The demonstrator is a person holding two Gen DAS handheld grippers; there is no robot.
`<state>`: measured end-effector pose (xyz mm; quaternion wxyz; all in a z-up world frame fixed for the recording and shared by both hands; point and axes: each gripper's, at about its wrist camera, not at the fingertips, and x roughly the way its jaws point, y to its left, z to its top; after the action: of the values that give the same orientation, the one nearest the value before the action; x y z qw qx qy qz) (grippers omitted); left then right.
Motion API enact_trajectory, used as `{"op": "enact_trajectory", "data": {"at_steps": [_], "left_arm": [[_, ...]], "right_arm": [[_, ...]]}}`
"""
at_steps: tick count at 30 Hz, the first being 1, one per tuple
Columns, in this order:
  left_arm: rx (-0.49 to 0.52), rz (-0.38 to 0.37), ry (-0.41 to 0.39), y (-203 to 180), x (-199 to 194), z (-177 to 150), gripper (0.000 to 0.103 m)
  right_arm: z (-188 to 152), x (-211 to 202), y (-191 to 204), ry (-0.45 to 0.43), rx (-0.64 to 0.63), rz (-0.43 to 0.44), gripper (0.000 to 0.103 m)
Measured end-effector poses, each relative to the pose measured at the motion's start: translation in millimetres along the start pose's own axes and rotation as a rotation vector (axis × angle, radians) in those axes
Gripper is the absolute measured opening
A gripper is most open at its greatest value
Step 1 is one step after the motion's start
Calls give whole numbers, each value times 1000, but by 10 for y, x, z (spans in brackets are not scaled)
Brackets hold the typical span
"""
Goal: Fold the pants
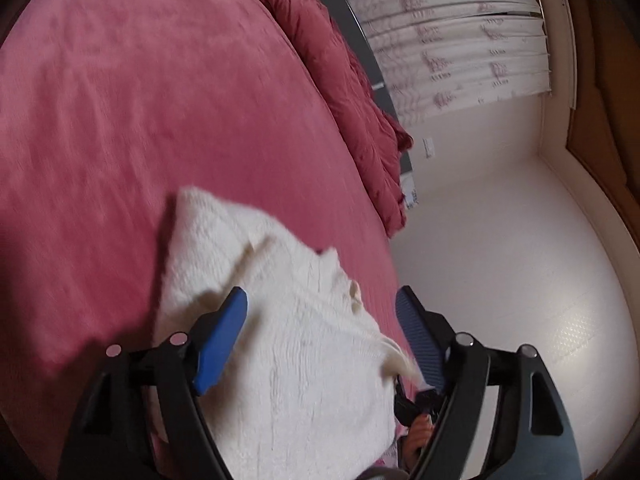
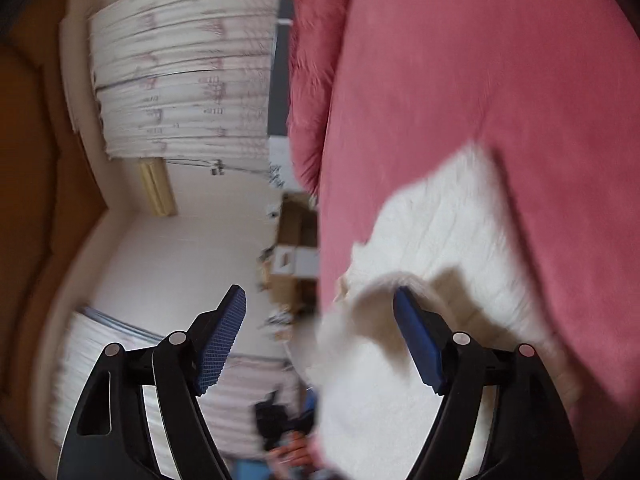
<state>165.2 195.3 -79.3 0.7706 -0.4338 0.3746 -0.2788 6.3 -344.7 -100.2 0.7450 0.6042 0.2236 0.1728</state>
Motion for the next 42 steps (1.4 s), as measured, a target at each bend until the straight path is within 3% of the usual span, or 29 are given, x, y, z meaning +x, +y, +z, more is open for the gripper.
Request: {"op": "enact_trajectory", "data": {"at_steps": [2,4,5,7,8,9,13,19,22,23,24,25,27,29,36,39,42], "left_arm": [[72,88,-20,-53,-103,40,77],[162,179,-41,-138,-165,11,77],[185,196,-39,-158,-182,4,77],[214,216,-12,-153,-193,-29,74],[230,215,17,-152,-197,-57,63],[244,214,37,-154,-223,-81,58],[314,250,82,-171,-171,-118,55],[331,261,114,-175,-116,-131,54],[361,291,124,-209,-84,-234,40],[373,302,131,-215,-69,-251,31],[392,322,138,-224,-46,-267,24],[430,368,141,-251,-19,-299,11],[491,418,130,-327,-13,-341,8],[536,443,88,-466,-74,-373,7],[582,361,-59,-876,-352,-329,7],[573,384,-123,-889,-339,-265,7],[485,446,-100,-611,-159,-202,7]], "right_arm": [[2,-77,143,-41,-118,-91,75],[14,-68,195,-45,-177,-121,75],[-7,-63,259,-48,-244,-188,72],[-49,0,354,-45,-368,-320,59],[-81,60,381,-24,-427,-381,59],[-107,131,390,6,-469,-412,56],[-124,330,382,78,-519,-460,54],[-108,559,333,166,-584,-524,51],[-103,612,292,181,-620,-577,37],[-96,611,268,183,-624,-597,33],[-91,605,258,183,-624,-603,23],[-97,610,254,186,-623,-602,12],[-101,565,285,172,-630,-582,8],[-113,445,371,140,-645,-532,6],[-11,327,646,-11,-649,-429,6],[68,344,653,-39,-635,-428,6],[159,448,560,-29,-606,-491,6]]}}
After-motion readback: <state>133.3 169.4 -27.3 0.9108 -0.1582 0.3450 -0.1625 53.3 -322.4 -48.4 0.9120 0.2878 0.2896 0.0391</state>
